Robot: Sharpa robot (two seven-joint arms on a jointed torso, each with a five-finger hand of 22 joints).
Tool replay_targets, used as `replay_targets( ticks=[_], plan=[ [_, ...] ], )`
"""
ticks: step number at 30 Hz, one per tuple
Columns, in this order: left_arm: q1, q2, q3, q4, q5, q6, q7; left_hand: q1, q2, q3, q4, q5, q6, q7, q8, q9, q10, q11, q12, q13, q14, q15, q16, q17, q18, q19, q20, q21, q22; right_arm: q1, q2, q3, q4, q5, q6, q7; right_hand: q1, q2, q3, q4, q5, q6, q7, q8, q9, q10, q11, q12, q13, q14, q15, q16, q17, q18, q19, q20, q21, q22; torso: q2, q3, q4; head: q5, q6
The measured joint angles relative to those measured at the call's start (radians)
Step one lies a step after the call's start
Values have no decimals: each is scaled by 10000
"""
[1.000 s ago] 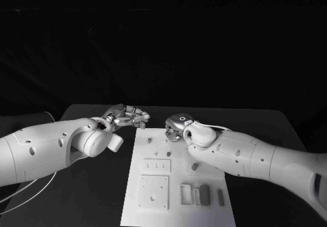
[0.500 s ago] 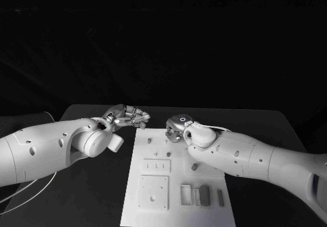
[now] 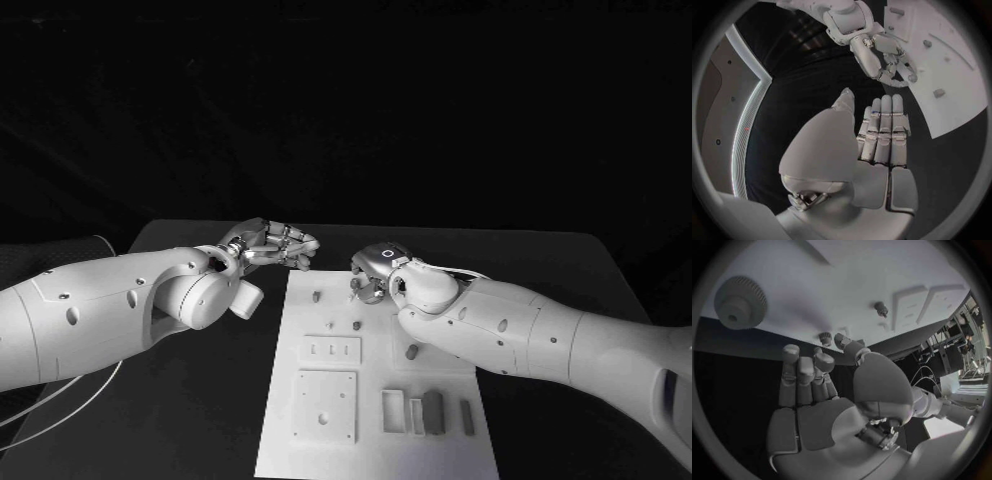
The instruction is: Assemble the parts on the task board
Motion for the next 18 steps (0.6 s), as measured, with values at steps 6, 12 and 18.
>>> replay_targets(
  ticks=[6,12,18],
  plan=[
    [0,-3,-4,-42,-2,1,-2,0,0,0,0,0,0,0,0,0,0,0,0,-1,0,0,0,10,0,0,0,0,0,1,-100,1,68,31,-96,0,39,-39,-1,55,0,-64,29,0,0,1,0,0,0,-4,4,0,-8,-11,-1,1,0,0,1,6,0,-2,0],
    [0,-30,-4,-76,-4,0,-2,0,0,0,0,0,0,0,0,0,0,0,0,8,0,0,0,9,-1,0,0,0,0,3,-551,40,609,82,-316,4,79,-79,0,139,61,-95,31,0,4,2,-1,0,-9,-14,14,0,-9,-24,26,-22,0,0,-11,15,-1,6,25],
    [3,-133,-4,-40,-6,-1,-2,0,0,0,0,0,0,0,0,0,0,0,1,7,0,0,0,18,-4,0,0,0,0,17,-1497,634,1786,201,-462,17,134,-134,-15,178,61,84,-2,84,33,4,-1,49,-20,-14,14,0,-23,-40,71,-45,0,12,-15,25,-20,9,133]
  ],
)
